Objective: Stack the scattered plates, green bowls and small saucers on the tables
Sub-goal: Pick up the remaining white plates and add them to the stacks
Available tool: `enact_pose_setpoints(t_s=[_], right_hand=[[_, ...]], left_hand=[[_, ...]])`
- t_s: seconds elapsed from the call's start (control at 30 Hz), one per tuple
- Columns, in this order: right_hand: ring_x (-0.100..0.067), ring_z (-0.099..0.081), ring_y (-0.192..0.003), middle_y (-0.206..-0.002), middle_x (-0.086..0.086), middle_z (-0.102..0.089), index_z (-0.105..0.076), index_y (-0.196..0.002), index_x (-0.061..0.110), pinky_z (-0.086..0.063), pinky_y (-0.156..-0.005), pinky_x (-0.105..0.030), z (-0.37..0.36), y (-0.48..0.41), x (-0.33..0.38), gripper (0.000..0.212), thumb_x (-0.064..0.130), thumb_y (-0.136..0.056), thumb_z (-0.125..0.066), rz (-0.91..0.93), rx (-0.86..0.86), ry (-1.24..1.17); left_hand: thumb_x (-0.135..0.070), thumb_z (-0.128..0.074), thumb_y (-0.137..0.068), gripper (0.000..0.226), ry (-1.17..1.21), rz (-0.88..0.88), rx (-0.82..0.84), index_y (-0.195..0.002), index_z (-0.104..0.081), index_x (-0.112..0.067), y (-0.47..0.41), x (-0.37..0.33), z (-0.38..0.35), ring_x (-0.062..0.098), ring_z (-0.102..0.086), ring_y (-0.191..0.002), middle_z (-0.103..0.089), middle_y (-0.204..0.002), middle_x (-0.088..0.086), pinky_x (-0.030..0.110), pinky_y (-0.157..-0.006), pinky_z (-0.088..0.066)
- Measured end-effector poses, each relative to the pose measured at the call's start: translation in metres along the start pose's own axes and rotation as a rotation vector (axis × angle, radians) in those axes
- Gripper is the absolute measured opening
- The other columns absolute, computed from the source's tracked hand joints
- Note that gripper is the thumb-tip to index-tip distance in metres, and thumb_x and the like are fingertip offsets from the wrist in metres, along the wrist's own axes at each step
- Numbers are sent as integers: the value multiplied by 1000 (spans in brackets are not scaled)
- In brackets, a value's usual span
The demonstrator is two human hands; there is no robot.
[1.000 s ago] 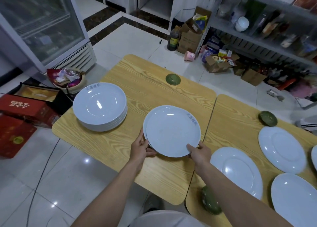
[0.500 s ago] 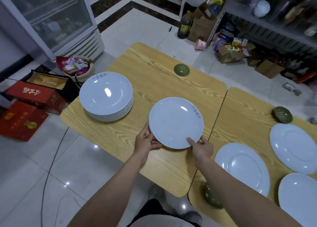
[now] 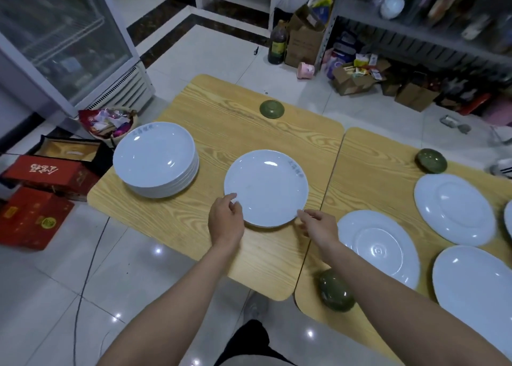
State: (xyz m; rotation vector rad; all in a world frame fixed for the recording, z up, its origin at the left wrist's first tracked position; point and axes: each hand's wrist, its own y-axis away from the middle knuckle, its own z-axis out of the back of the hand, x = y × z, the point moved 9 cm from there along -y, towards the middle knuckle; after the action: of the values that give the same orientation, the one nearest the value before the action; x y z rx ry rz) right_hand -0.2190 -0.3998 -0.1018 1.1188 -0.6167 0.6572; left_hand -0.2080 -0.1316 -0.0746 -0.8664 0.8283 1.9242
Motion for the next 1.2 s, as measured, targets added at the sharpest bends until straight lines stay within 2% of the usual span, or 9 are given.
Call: enact_pose_setpoints(t_s=[0.03,0.1,0.2,0.27,0.37,0.5,0.7,0.97,1.2], right_hand=[[-16,-66,-97,-108,0,-72,-72,-103,20,-52,-97,-38,7,6,6,23,38,-89,-70,49,27,68],[-16,-59,-113,-127,0,-65,-66,-122,19,-44,-103,-32,22,17,19,41,44,-90,-67,149,89,244],[-21,-38,-140,-152,-3,-43,-45,-147,18,-31,-114,-36,54,39,33,68,53,-91,-61,331,144,672],[-22,-26,-147,-159,-5,-32,-37,-151,22,-23,-118,-42,86,57,41,74,60,-91,-56,418,99,878],[-22,-19,-149,-162,-3,-23,-29,-153,26,-17,-120,-42,150,88,50,76,62,-91,-53,459,-37,958],[-22,-14,-151,-164,-4,-18,-20,-156,29,-14,-121,-43,242,140,49,76,63,-93,-46,514,-254,1068],[-21,-9,-151,-165,-2,-11,-9,-158,28,-9,-122,-45,375,220,12,75,63,-97,-36,434,-510,1072],[-20,-8,-152,-165,-2,-9,-8,-158,27,-8,-122,-44,486,290,-66,76,64,-97,-33,301,-652,976],[-21,-5,-152,-165,-1,-7,-7,-158,27,-5,-123,-44,550,304,-104,74,62,-98,-33,228,-709,921]], left_hand=[[-19,-50,-98,29,-113,-97,39,-122,-65,-19,5,-16,-6,15,-53,-103,-61,-103,-3,25,-81,-39],[-27,-48,-100,34,-334,-288,197,-131,-59,-19,17,-48,-30,18,-46,-121,-61,-122,0,28,-91,-38],[-38,-44,-101,49,-624,-521,402,-147,-41,-24,49,-90,-69,22,-24,-145,-39,-153,2,35,-114,-20],[-42,-42,-101,52,-724,-644,434,-150,-34,-27,78,-122,-87,23,-15,-149,-28,-159,1,36,-119,-14],[-44,-38,-102,54,-818,-861,390,-152,-28,-29,134,-179,-107,22,-10,-150,-22,-161,-1,38,-120,-10],[-44,-39,-101,54,-721,-1035,363,-152,-28,-29,219,-246,-129,22,-9,-151,-20,-162,0,40,-121,-6],[-47,-39,-100,56,-620,-1153,357,-152,-29,-29,338,-295,-168,22,-11,-150,-24,-161,0,39,-121,-10],[-46,-46,-98,55,-458,-1254,446,-149,-37,-26,475,-314,-224,24,-16,-150,-31,-158,1,38,-121,-15],[-46,-46,-99,55,-435,-1327,513,-149,-37,-28,533,-333,-277,22,-17,-149,-31,-158,-1,36,-119,-15]])
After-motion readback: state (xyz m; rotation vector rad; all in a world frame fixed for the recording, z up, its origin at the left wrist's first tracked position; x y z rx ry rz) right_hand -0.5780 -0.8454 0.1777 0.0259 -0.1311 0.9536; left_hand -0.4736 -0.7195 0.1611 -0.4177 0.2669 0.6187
